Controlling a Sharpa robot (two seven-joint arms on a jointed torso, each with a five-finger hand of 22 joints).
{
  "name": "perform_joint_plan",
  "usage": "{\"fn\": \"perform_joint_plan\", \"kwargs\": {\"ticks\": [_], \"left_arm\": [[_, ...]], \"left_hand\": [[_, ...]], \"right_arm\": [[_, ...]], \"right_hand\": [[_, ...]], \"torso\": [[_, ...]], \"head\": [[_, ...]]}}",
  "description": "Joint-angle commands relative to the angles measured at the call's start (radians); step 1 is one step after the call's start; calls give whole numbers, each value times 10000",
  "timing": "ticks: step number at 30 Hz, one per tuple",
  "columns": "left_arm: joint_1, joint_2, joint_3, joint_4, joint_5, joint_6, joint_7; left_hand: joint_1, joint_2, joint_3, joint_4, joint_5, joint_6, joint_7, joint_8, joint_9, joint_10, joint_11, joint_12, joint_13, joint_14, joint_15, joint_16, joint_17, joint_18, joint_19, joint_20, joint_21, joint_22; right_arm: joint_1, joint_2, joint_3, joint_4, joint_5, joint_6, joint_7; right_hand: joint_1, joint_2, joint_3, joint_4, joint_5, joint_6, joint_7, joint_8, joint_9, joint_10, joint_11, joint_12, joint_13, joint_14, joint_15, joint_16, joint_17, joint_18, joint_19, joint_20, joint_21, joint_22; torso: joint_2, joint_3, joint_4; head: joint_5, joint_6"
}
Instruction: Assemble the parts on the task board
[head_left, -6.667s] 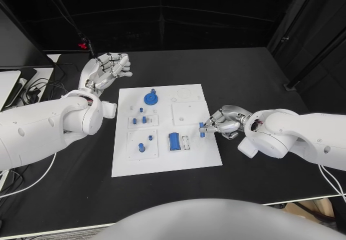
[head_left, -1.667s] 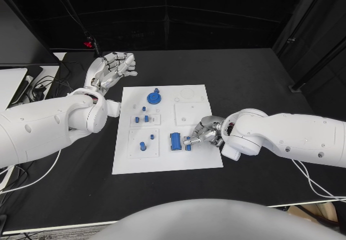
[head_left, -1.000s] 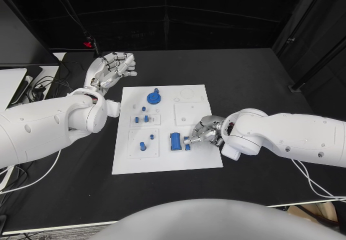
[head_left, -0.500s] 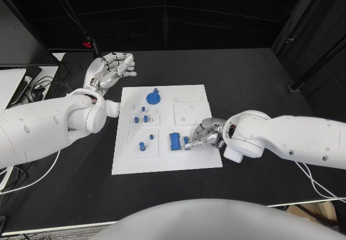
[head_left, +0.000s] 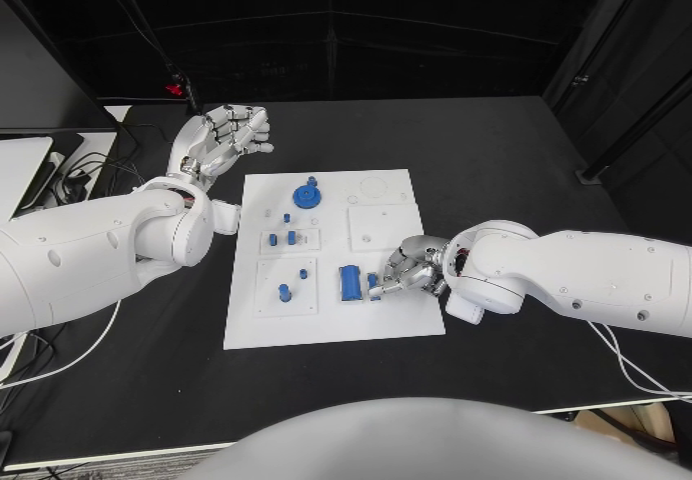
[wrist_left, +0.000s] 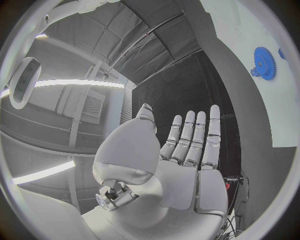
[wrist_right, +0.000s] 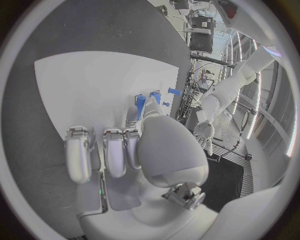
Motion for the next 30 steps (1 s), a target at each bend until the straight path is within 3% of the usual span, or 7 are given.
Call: {"fn": "perform_joint_plan", "kwargs": {"ticks": [1, 8, 30], "left_arm": [[15, 0, 10, 10, 24, 88, 66], [15, 2, 10, 8, 24, 91, 65], [13, -4, 10, 14, 24, 99, 58]], "left_hand": [[9, 71, -46, -9, 55, -85, 1142, 32, -14, -58, 17, 37, -16, -50, -12, 54, -9, 31, 71, 22, 33, -12], [9, 71, -46, -9, 55, -85, 1142, 32, -14, -58, 17, 37, -16, -50, -12, 54, -9, 31, 71, 22, 33, -12], [36, 85, -47, -10, 81, -89, 1142, 40, -14, -61, 18, 44, -16, -54, -12, 66, -23, 31, 71, 22, 37, -16]], "right_arm": [[9, 28, 4, -14, -157, 74, -114], [8, 163, 4, -112, -320, 133, -195], [4, 261, 4, -273, -447, -94, -149]], "right_hand": [[240, 11, 42, -78, 121, -18, -91, 40, 29, 1076, -89, 21, 2598, 1040, -106, 25, 2634, -73, 1043, -97, 32, 2635], [726, 64, 162, -316, 250, -4, -141, -4, 79, 1076, -139, 21, 2598, 1040, -157, 25, 2634, -73, 1043, -151, 32, 2635], [873, 179, 233, -340, 309, 34, -154, -52, 98, 1076, -157, 21, 2598, 1040, -180, 25, 2634, -73, 1043, -177, 32, 2635]], "torso": [[0, 1, 5], [1, -3, -2], [-3, -5, -1]], "head": [[12, -1], [-6, -1], [-44, -1]]}}
